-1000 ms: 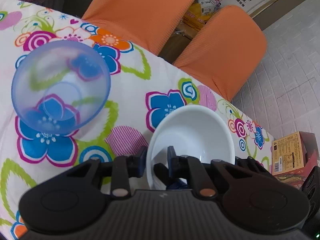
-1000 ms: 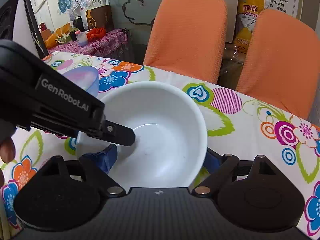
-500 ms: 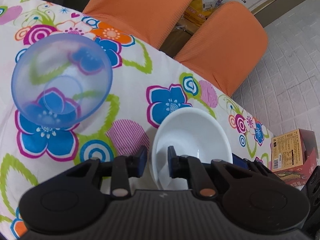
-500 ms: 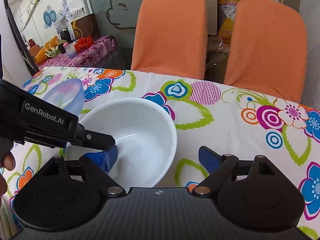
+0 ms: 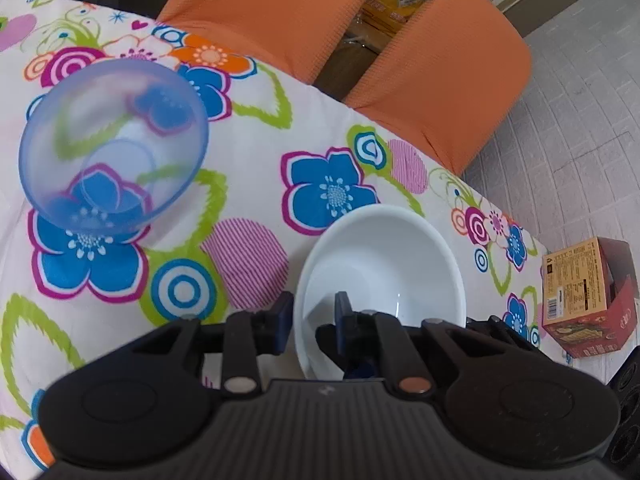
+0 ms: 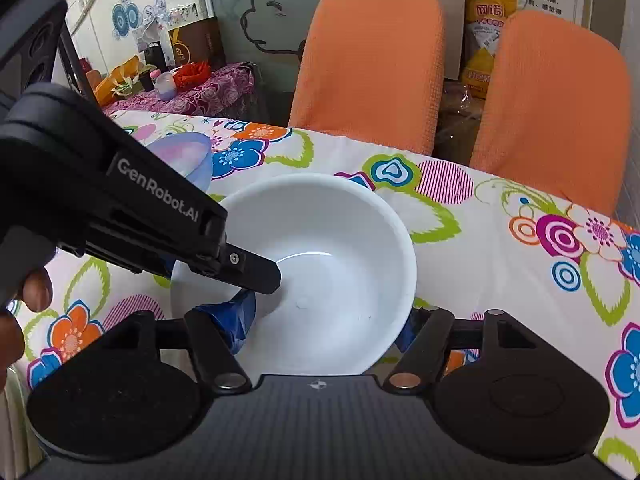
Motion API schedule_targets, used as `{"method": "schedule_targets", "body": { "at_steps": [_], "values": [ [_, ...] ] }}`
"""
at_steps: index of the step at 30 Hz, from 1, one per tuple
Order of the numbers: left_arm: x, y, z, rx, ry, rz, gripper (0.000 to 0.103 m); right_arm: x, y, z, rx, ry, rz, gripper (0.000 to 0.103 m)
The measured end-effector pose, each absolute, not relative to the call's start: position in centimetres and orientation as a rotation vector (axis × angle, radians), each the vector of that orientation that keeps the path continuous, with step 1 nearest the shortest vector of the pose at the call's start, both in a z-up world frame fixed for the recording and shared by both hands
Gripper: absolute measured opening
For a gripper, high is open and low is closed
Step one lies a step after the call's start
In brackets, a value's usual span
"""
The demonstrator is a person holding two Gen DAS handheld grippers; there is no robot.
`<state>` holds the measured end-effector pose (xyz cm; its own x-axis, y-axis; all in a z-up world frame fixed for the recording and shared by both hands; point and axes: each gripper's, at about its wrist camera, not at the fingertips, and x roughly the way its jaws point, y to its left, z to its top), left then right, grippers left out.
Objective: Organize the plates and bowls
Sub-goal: 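Carry the white bowl with the left gripper and lower it into the steel bowl, then release the white bowl and move the left gripper to the blue plastic bowl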
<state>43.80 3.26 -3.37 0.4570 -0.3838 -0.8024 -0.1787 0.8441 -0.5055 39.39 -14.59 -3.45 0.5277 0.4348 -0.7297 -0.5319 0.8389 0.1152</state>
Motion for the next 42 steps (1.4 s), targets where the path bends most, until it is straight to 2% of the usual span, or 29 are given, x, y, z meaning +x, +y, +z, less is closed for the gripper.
{"method": "schedule_targets", "body": {
  "at_steps": [8,21,29,35,36,37,38,39,40,42],
  "values": [
    [40.6,3.1,-2.0,-0.618,1.138,-0.168,0.008,36.4,-15.5,-2.0,-0.062,0.898,0.566,0.058],
    [26.6,1.7,3.5,-0.605,1.065,-0.268,0.008,22.7,-17.5,2.7,-0.11,0.833,0.549,0.061],
    [20.4,-1.3,1.1,-0.562,1.126,-0.325,0.008,17.3,-19.8,0.5,-0.08,0.883,0.499,0.062],
    [18.9,-2.3,-0.7,-0.54,1.16,-0.333,0.008,15.9,-21.2,-1.0,-0.031,0.912,0.508,0.06],
    [18.9,-2.3,-0.7,-0.541,1.156,-0.336,0.009,16.0,-21.4,-1.1,-0.027,0.912,0.506,0.06],
    [18.9,-2.2,-0.7,-0.54,1.154,-0.328,0.015,15.9,-21.6,-1.1,-0.026,0.905,0.498,0.06],
    [18.9,-2.1,-0.6,-0.533,1.151,-0.317,0.025,15.8,-21.8,-1.1,-0.021,0.896,0.5,0.059],
    [18.9,-1.9,-0.5,-0.539,1.138,-0.323,0.04,15.5,-22.2,-1.0,-0.002,0.89,0.505,0.06],
    [18.9,-1.8,-0.3,-0.545,1.129,-0.336,0.044,15.6,-22.4,-0.8,0.011,0.884,0.501,0.06],
    [18.9,-1.6,0.2,-0.538,1.119,-0.346,0.044,15.5,-22.9,-0.5,0.024,0.864,0.493,0.06]
  ]
}}
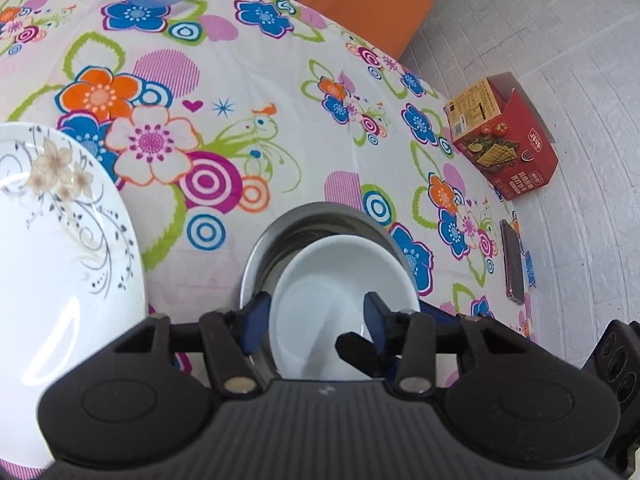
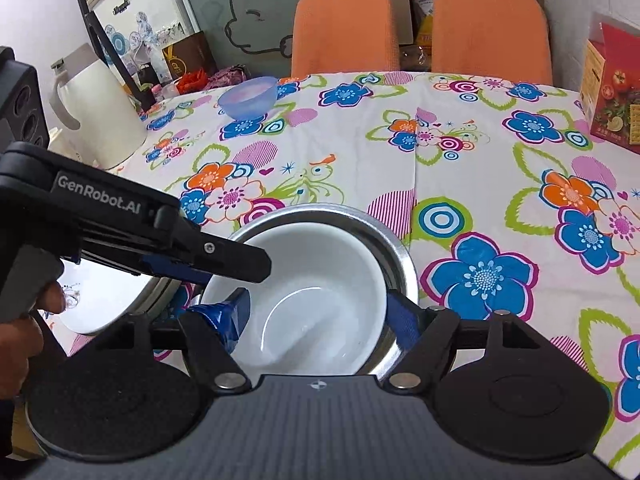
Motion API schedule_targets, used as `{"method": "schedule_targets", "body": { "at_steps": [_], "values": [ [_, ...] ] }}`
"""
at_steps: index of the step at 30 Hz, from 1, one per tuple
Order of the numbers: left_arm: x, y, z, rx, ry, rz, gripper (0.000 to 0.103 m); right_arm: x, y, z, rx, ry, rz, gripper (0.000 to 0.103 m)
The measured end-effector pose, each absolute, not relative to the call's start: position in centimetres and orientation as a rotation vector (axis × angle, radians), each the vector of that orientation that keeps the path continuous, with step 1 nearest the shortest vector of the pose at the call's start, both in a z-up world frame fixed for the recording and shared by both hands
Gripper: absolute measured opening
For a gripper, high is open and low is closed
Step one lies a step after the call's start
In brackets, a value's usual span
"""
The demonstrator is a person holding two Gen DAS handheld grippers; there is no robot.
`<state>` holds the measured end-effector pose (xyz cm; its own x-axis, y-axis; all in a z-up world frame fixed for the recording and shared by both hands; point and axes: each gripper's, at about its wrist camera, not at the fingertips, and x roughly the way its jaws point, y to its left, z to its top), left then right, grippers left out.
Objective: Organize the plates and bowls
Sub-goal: 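Release the white bowl and move the left gripper to the blue plastic bowl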
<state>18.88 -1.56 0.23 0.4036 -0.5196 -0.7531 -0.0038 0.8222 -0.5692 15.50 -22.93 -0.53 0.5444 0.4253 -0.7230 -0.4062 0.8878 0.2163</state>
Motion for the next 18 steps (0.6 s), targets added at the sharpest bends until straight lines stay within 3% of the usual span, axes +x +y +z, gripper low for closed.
{"method": "schedule_targets", "body": {
  "at_steps": [9,18],
  "values": [
    [18.5,0.9,3.6,-0.502,1.009,-0.38,0.052,16.4,-24.9,0.5,0.057,0.805,0.409,0.06],
    [19.8,6.9,3.8,-0.451,0.959,-0.243,0.053,18.9,-24.9,0.9,0.185,0.816,0.404,0.061]
  ]
}}
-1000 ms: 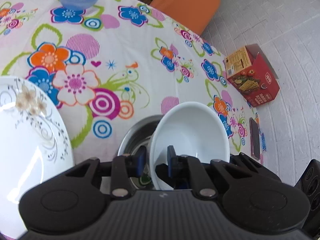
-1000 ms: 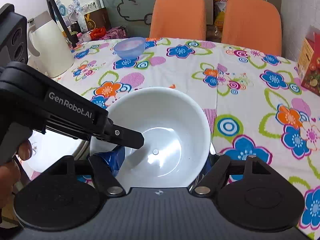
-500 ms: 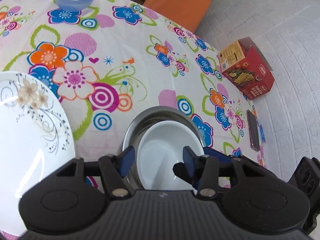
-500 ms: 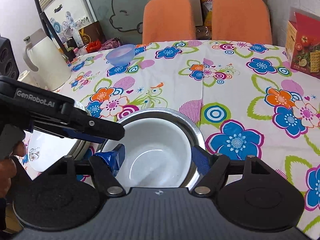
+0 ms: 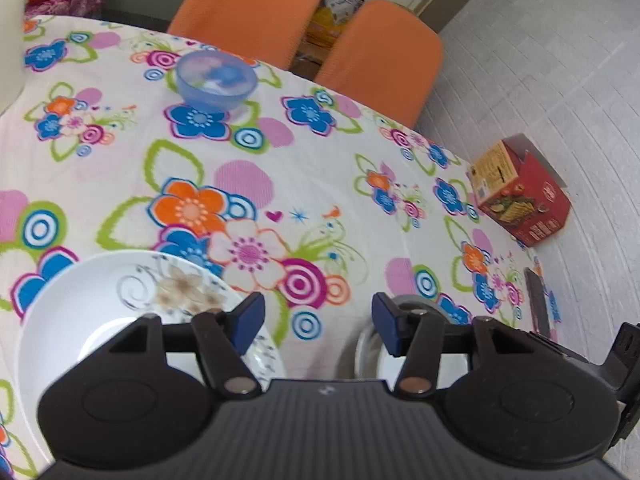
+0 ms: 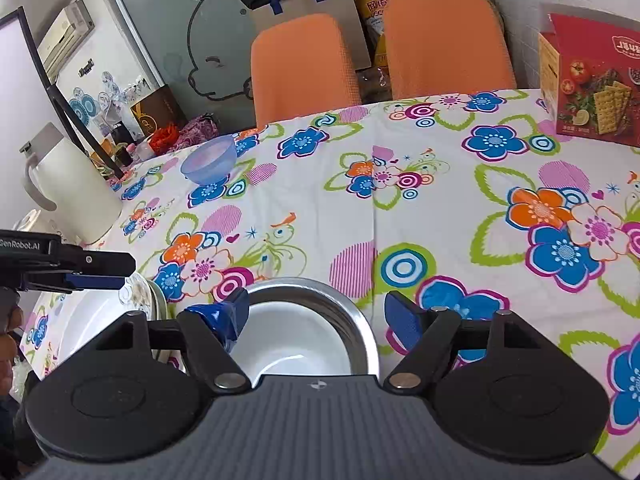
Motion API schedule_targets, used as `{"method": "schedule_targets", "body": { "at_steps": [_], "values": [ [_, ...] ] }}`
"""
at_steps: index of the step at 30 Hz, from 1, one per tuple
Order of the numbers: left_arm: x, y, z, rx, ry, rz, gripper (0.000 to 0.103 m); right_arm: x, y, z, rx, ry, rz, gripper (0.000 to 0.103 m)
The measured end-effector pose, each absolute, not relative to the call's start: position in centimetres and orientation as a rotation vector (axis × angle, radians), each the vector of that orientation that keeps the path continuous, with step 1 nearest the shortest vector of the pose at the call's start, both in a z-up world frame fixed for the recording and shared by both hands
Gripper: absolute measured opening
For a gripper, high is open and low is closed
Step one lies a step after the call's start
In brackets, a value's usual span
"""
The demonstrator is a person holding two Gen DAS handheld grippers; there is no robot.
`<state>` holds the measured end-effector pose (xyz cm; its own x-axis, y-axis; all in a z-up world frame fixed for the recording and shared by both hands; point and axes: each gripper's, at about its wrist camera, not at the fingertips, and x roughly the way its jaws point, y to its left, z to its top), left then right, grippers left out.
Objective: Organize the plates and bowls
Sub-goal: 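Release the white bowl and move the left gripper to the blue plastic bowl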
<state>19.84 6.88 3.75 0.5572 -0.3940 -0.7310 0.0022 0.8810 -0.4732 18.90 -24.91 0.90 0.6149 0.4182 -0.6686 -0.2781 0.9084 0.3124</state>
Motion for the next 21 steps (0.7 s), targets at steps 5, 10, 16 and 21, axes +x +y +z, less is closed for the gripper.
{"method": "schedule_targets", "body": {
  "at_steps": [5,10,16,21],
  "values": [
    [21.3,10.7,3.7,-0.438,0.943,-0.158,0.053,21.6,-21.7,1.2,0.152,0.826,0.444,0.061],
    [24.4,13.7,4.2,-0.437,0.916,-0.103,0.053,25.4,-17.4,1.8,0.106,0.825,0.507,0.062],
    [30.6,16.0,4.2,-0.475,0.897,-0.062,0.056,32.2,-11.7,2.0,0.07,0.819,0.551,0.062],
    [36.5,17.7,3.2,-0.496,0.886,-0.023,0.057,38.0,-7.4,0.8,0.039,0.843,0.558,0.062]
  ]
}}
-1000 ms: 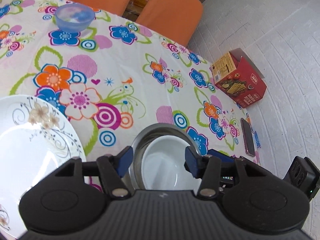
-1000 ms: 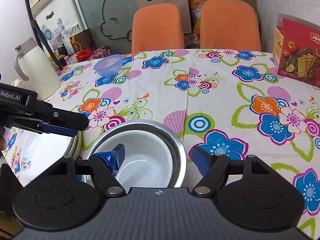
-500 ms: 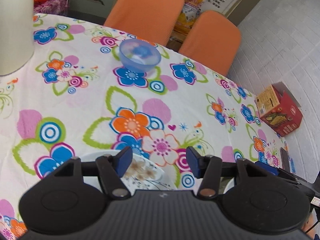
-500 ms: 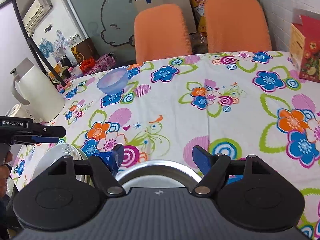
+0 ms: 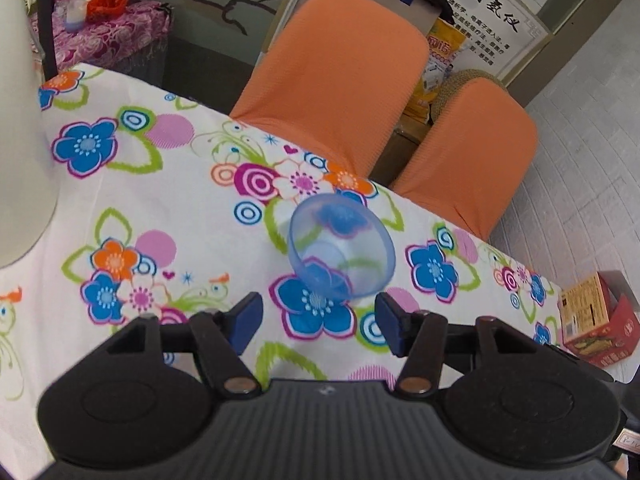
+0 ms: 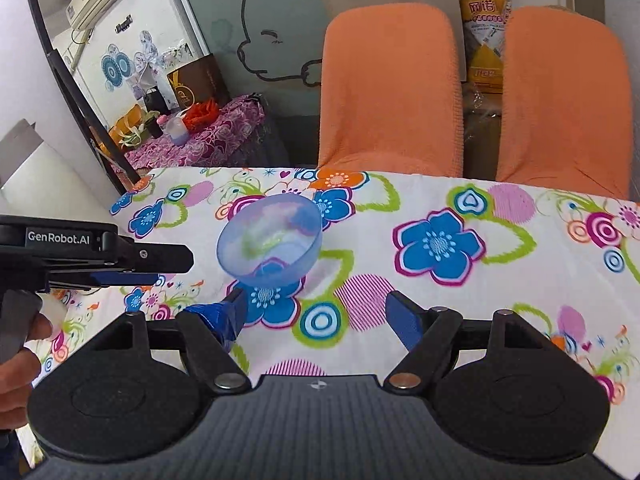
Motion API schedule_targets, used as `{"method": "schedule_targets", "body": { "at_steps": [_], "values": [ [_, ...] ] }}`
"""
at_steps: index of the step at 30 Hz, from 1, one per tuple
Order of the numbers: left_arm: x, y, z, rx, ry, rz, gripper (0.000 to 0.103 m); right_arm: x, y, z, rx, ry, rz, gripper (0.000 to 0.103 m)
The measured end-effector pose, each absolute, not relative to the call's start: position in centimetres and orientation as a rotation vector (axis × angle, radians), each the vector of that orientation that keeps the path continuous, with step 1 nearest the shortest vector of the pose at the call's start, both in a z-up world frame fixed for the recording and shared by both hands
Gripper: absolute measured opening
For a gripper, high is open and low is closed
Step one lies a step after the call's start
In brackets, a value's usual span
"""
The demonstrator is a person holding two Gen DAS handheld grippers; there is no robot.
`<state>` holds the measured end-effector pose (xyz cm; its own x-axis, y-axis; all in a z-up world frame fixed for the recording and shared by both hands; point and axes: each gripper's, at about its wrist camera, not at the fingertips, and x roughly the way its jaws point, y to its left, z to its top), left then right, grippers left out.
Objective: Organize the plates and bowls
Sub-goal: 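Release the white bowl and move the left gripper to the blue plastic bowl, then close the left gripper on the translucent blue bowl rim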
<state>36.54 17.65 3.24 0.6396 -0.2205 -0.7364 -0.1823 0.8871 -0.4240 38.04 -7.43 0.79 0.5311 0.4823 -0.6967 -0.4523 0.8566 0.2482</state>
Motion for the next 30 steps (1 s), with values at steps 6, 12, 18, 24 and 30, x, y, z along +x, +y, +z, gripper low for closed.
{"method": "schedule_targets", "body": {
  "at_steps": [6,12,18,24,30],
  "values": [
    [41.1,18.5,0.7,-0.49,0.921,0.003,0.057,42.0,-4.4,-1.5,-0.009,0.884,0.549,0.062],
    [43.4,19.0,-1.5,-0.51,0.955,0.013,0.057,43.2,-3.2,-2.4,-0.036,0.893,0.557,0.062],
    [45.1,18.9,-2.2,-0.486,0.971,0.013,0.057,43.3,-1.7,-3.1,-0.115,0.894,0.596,0.062],
    [45.8,18.5,-2.6,-0.453,0.987,-0.015,0.057,43.6,-1.2,-3.3,-0.11,0.888,0.611,0.063],
    [46.0,18.5,-2.7,-0.456,0.991,-0.017,0.057,43.3,-1.0,-3.2,-0.101,0.907,0.62,0.063]
  ]
}}
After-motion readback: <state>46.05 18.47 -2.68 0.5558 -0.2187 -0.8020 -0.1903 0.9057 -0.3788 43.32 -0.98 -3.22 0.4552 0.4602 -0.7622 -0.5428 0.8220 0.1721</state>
